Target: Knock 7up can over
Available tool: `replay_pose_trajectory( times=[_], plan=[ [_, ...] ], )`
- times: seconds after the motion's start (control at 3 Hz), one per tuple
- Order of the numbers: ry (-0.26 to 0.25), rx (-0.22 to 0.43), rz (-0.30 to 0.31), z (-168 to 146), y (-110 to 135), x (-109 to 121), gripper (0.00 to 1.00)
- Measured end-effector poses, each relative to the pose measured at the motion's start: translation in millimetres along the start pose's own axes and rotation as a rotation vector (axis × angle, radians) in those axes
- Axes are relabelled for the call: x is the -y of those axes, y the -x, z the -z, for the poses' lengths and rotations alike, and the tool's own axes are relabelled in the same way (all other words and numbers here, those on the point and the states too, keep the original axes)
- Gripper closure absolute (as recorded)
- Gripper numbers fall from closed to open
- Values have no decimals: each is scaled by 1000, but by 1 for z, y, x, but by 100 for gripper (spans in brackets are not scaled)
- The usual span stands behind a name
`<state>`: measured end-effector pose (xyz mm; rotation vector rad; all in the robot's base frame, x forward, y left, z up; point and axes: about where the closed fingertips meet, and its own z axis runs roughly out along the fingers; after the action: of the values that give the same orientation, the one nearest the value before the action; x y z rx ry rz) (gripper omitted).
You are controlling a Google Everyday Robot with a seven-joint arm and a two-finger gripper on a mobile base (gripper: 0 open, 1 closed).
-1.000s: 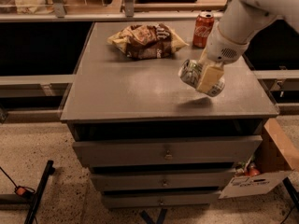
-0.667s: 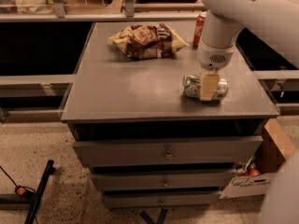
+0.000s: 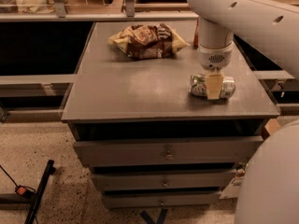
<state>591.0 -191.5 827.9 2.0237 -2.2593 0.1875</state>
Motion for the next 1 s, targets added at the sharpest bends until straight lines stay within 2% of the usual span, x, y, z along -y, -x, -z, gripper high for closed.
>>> replay_pose_trajectory(
  times=[0.33, 0.67, 1.0],
  plan=[
    [-10, 4, 0, -1, 1, 3, 12],
    [-16, 7, 0, -2, 2, 4, 0],
    [-37, 7, -20, 4, -5, 4, 0]
  ],
)
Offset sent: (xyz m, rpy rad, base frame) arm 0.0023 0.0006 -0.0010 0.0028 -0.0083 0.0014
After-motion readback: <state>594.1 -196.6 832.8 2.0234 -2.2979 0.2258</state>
